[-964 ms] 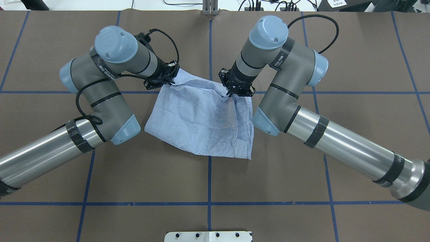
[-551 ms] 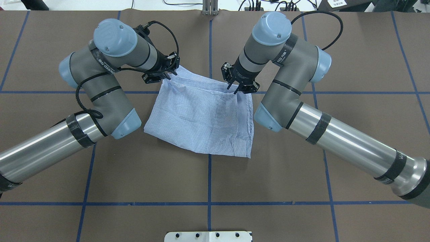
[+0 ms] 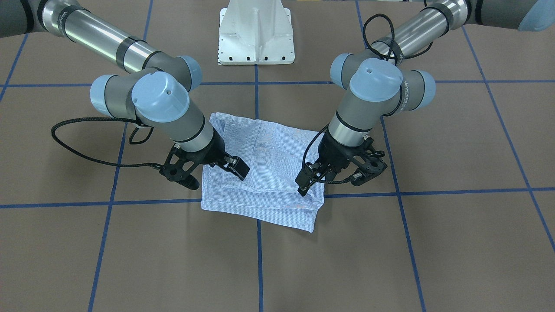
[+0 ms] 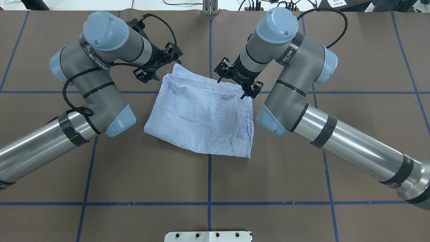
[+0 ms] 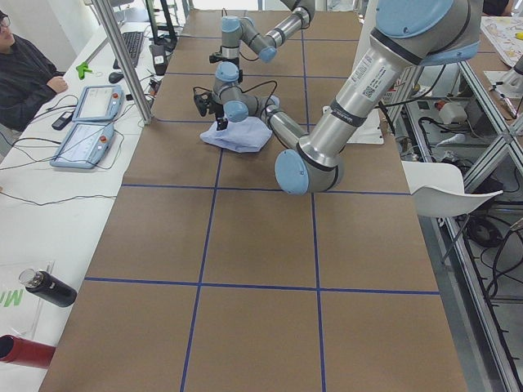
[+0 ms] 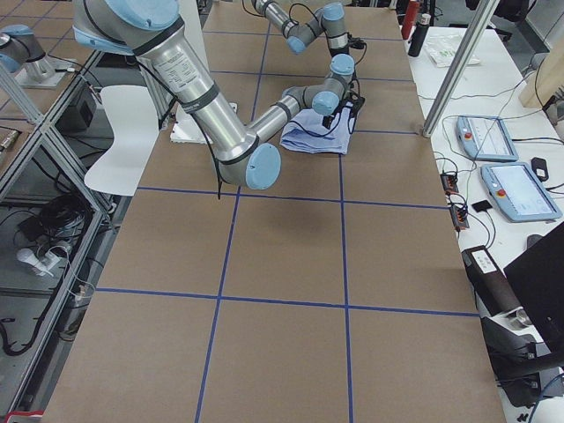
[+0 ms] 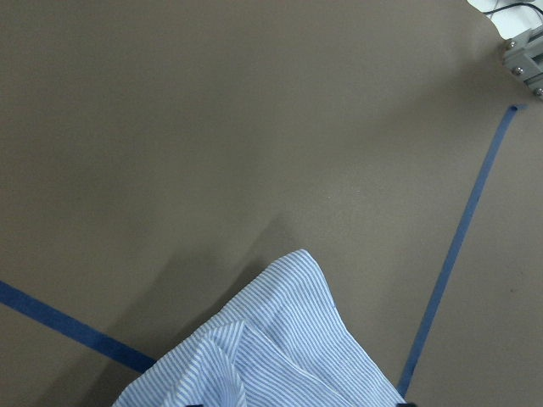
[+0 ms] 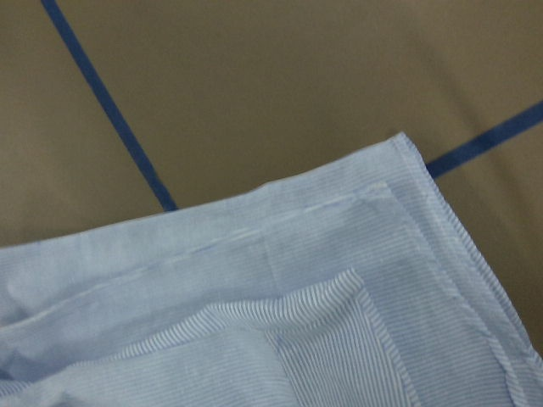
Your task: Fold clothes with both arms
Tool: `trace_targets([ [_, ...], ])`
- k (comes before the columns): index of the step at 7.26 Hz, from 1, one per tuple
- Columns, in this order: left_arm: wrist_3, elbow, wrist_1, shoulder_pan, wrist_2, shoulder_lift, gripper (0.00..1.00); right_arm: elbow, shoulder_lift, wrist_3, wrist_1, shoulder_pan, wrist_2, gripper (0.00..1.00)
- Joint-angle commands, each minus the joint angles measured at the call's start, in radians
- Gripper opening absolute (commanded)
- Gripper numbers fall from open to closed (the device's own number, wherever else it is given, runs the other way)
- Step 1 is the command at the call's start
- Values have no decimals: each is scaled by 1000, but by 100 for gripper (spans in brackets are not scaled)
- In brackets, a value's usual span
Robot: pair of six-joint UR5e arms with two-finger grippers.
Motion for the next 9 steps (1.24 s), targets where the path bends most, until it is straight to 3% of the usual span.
trace_targets([
  [1, -4, -58, 3, 38, -81, 37, 99, 46, -34, 1, -4, -94, -20, 100],
  [6, -9, -43, -6, 113, -70, 89, 99, 110, -140, 0, -11, -180, -69, 100],
  [9, -6, -44, -4, 113, -69, 88, 99, 118, -142, -2, -12, -189, -81, 100],
])
